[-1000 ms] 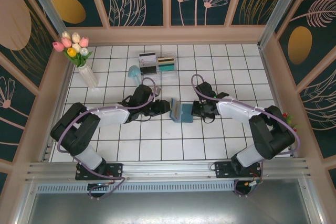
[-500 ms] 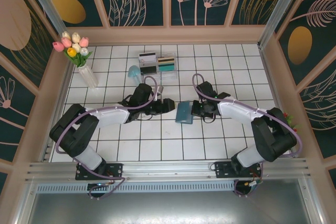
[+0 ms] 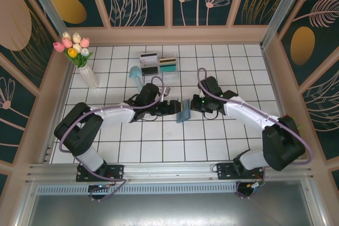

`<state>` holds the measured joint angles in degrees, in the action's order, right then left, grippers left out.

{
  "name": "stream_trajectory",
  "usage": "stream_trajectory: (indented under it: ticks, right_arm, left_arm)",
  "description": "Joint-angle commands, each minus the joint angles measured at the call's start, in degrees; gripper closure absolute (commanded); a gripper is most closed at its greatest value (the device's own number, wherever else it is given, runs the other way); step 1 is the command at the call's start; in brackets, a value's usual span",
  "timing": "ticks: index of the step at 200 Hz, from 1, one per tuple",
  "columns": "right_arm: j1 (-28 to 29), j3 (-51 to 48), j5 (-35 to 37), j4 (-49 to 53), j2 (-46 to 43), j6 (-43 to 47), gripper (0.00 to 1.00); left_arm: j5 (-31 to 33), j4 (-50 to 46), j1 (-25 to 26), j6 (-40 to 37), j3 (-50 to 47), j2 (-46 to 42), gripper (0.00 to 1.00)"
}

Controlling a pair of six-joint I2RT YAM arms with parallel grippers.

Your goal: Take the credit cards out of the card holder

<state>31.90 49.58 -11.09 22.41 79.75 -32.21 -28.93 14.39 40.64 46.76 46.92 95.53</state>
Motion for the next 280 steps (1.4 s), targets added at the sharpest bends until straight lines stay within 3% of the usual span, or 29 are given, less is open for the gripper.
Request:
stream_trajectory:
  ticks: [1,115,150,236,280]
  right_arm:
    - [-0.19,1.22,-2.30,-1.47,-1.93,0.73,1.00]
    - [-0.22,0.17,-4.42,-3.45,-3.02,1.36,1.00]
    - [-0.20,-0.10,-3.59,-3.41,-2.82,1.36,1.00]
    - [-0.25,-2.30,2.22,-1.45,-2.15,0.13,1.00]
    - [-0.21,-3.00,1.68,-2.34,-2.34,-1.27,0.71]
  left_arm:
    - [1.33,-2.97,0.47,-1.59,1.85,1.99,0.24]
    - [4.22,-5.96,0.43,-0.90,4.15,5.83,0.27]
    - [5.37,-7.56,0.40,-1.80,5.66,7.01,0.44]
    - [6.27,-8.79,0.44,-2.32,5.96,7.45,0.49]
    - [6.74,-8.95,0.48,-2.27,5.84,7.22,0.53]
